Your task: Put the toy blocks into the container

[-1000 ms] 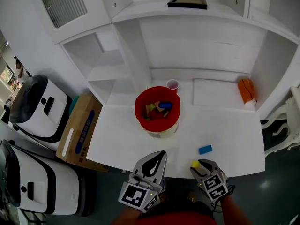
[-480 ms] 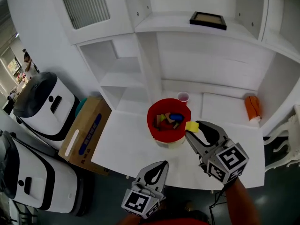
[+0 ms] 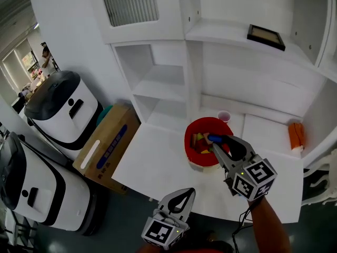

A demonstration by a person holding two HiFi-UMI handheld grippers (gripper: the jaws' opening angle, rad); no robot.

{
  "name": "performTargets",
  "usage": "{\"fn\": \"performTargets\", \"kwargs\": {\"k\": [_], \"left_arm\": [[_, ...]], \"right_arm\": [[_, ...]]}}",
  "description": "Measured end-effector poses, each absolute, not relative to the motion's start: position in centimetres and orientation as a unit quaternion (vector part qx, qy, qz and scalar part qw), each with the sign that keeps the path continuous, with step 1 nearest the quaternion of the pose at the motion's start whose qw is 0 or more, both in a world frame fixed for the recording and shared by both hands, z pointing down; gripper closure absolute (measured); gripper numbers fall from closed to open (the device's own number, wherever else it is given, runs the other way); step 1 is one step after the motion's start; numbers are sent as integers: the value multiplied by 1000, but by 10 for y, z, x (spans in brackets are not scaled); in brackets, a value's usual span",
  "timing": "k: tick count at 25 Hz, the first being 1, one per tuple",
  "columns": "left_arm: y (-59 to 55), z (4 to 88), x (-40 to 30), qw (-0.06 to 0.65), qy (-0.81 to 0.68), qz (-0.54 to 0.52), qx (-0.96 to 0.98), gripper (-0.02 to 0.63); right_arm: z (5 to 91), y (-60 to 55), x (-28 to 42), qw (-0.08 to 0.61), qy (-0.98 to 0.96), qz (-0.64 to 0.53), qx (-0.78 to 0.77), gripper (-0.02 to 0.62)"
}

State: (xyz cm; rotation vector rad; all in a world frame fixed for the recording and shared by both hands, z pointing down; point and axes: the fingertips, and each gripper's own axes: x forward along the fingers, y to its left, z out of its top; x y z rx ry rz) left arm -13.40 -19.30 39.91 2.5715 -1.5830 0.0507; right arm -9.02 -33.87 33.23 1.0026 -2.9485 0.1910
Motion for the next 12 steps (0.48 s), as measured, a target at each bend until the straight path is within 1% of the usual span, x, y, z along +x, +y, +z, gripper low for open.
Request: {"fn": "performTargets", "kwargs": {"k": [2, 3, 6, 10, 12], "left_arm": [[-196, 399, -131, 53, -517, 14, 854, 601], [-198, 399, -128, 49, -512, 14, 858, 601], [-204, 402, -108, 54, -482, 29, 874, 601], [-213, 421, -62, 59, -412, 71, 906, 600], [-218, 437, -38, 49, -368, 97, 924, 566]], "right_arm": [[327, -334, -77, 1, -938, 42, 345, 547], [324, -330, -70, -2, -935, 37, 354, 577], [314, -315, -41, -16, -928, 31, 370, 584], [302, -293, 13, -47, -914, 39, 400, 584], [298, -279, 43, -60, -905, 40, 419, 584]]}}
